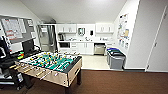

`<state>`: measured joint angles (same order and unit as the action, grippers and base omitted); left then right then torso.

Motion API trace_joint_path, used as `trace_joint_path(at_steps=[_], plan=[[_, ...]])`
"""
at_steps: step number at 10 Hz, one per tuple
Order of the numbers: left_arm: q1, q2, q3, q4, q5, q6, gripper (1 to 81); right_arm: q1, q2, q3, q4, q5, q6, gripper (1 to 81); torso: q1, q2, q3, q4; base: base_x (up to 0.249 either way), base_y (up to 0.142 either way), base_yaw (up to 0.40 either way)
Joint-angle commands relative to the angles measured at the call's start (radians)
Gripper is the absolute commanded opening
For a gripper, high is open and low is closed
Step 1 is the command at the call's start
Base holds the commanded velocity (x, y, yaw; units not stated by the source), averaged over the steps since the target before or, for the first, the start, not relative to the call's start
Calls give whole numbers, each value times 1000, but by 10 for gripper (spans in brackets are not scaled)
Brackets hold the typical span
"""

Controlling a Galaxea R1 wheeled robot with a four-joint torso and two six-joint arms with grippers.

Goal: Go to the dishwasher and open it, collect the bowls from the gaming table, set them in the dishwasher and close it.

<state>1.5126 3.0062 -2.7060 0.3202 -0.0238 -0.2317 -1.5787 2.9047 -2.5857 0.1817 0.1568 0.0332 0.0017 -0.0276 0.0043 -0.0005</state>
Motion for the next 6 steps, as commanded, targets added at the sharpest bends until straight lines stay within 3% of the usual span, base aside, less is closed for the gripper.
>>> trace_joint_path(at_steps=[1, 6], plan=[[-53, 1, 2, -4, 45, 6, 10, 51, -8, 1, -16, -46, -1, 10, 0, 0, 0, 0, 160, 0, 0], [-53, -4, 2, -4, 44, 3, 10, 50, -8, 0, -18, -46, -3, 10, 0, 0, 0, 0, 150, 0, 0]])
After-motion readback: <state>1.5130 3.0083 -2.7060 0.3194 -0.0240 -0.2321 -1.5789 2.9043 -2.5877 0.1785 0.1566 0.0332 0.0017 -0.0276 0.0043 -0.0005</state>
